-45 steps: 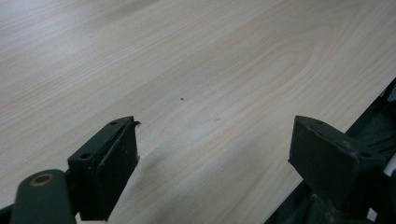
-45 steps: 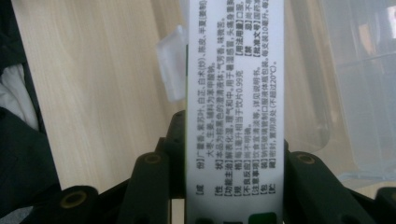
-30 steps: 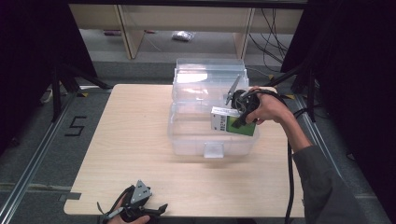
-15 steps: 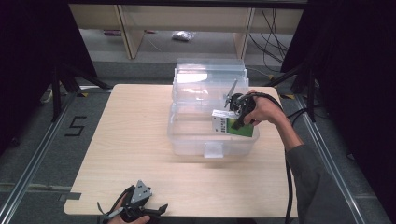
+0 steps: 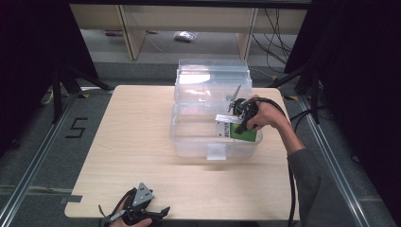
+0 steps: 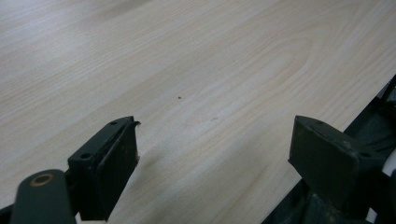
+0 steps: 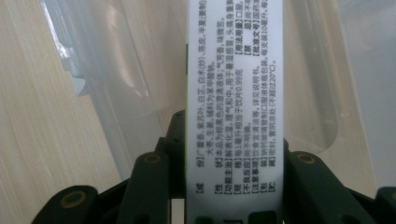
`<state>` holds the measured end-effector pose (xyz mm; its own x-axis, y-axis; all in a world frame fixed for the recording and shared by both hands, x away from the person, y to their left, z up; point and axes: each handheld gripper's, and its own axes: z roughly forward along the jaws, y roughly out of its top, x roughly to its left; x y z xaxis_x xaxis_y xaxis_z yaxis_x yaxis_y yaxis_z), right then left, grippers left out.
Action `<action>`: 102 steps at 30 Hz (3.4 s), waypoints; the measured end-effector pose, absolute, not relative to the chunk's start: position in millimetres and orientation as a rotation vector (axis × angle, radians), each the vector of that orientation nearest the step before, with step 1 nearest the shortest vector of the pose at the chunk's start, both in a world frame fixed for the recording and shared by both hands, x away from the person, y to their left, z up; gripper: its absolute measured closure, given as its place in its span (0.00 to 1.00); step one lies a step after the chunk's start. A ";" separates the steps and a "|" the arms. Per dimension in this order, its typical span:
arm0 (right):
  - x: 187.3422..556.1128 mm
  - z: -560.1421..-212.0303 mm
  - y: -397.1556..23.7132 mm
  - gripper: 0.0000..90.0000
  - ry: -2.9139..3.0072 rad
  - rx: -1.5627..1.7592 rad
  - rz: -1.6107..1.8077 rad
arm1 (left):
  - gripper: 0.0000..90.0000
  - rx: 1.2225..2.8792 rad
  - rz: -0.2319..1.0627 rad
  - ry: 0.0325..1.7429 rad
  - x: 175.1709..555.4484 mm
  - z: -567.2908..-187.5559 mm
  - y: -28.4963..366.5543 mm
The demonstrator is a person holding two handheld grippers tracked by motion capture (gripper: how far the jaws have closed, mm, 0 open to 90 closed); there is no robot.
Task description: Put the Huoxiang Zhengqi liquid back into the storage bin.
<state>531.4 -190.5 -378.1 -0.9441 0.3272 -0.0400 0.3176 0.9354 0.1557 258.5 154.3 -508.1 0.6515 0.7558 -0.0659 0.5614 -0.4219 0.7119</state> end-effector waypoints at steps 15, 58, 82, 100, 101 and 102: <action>532.9 -394.1 -187.4 0.72 3.048 0.463 0.232 | 0.17 2.147 0.348 1.012 258.5 -507.8 154.2; 518.4 -362.6 -196.7 0.58 2.977 0.555 0.368 | 0.17 2.123 0.355 1.016 258.1 -508.7 153.4; 489.1 -337.4 -209.4 0.38 2.834 0.714 0.540 | 0.17 2.129 0.362 1.013 259.3 -508.7 153.8; 461.7 -339.1 -205.2 0.35 2.824 0.694 0.639 | 0.17 2.164 0.352 0.999 260.2 -507.1 156.3; 461.2 -340.3 -205.4 0.34 2.819 0.690 0.641 | 0.17 2.173 0.357 1.000 260.6 -506.9 156.7; 459.0 -341.4 -205.3 0.34 2.821 0.710 0.647 | 0.17 2.152 0.361 1.012 260.4 -507.8 155.5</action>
